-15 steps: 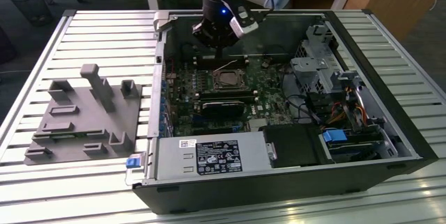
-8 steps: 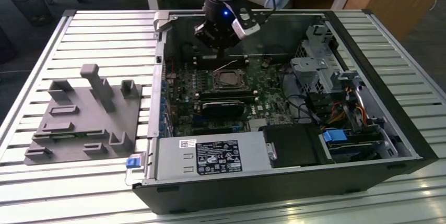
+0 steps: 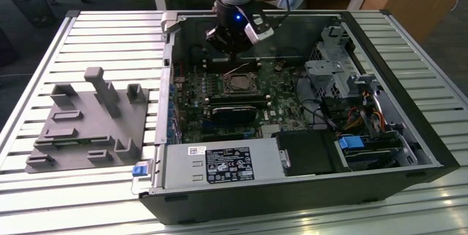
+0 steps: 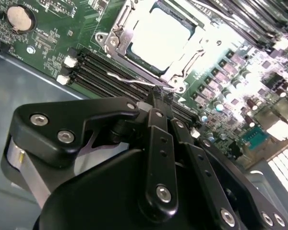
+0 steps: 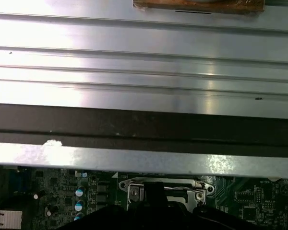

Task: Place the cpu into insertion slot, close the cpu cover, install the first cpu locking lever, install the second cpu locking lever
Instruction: 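Install the first cpu locking lever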

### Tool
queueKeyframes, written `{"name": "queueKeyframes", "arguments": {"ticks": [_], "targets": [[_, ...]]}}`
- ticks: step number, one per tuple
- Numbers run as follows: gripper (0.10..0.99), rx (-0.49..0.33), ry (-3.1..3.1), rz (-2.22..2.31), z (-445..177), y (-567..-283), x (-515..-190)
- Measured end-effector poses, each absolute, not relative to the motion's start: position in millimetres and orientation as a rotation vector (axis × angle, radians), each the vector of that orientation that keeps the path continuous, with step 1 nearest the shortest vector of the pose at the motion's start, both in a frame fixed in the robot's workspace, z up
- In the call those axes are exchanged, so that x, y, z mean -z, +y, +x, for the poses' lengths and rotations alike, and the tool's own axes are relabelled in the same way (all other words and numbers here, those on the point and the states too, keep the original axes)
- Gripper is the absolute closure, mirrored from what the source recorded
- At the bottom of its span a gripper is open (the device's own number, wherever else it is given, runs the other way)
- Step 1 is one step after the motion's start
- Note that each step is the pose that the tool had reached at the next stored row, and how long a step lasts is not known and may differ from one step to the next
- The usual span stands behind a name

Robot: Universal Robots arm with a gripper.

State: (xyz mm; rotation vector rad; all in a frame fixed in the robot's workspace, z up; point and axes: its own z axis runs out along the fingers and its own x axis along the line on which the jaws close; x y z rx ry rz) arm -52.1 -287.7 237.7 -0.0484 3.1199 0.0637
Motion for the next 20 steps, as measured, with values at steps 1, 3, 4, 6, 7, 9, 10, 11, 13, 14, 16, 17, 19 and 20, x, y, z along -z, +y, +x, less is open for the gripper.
{"name": "queueKeyframes", "arguments": {"ticks": [1,3,4,6,7,9,10,11,13,14,16,17,19,20], "targets": [[0.98,-0.064,3.12,-0.049,-51.6,-287.2,-235.9],[0.98,-0.064,3.12,-0.05,-49.7,-286.6,-233.5],[0.98,-0.063,3.12,-0.05,-48.0,-286.5,-233.1],[0.98,-0.064,3.12,-0.05,-44.4,-286.4,-232.5],[0.98,-0.064,3.12,-0.05,-42.4,-286.3,-232.2],[0.98,-0.064,3.12,-0.05,-39.7,-286.3,-231.5],[0.98,-0.064,3.12,-0.05,-38.9,-286.3,-231.1],[0.98,-0.064,3.12,-0.05,-37.9,-286.3,-230.6],[0.98,-0.064,3.12,-0.05,-35.8,-286.2,-229.5],[0.98,-0.064,3.12,-0.05,-35.2,-286.1,-228.8],[0.98,-0.064,3.12,-0.05,-34.7,-285.8,-227.9],[0.98,-0.064,3.12,-0.05,-34.7,-285.5,-227.5],[0.98,-0.064,3.12,-0.048,-34.5,-284.7,-226.8],[0.98,-0.064,3.12,-0.048,-34.4,-284.4,-226.4]]}}
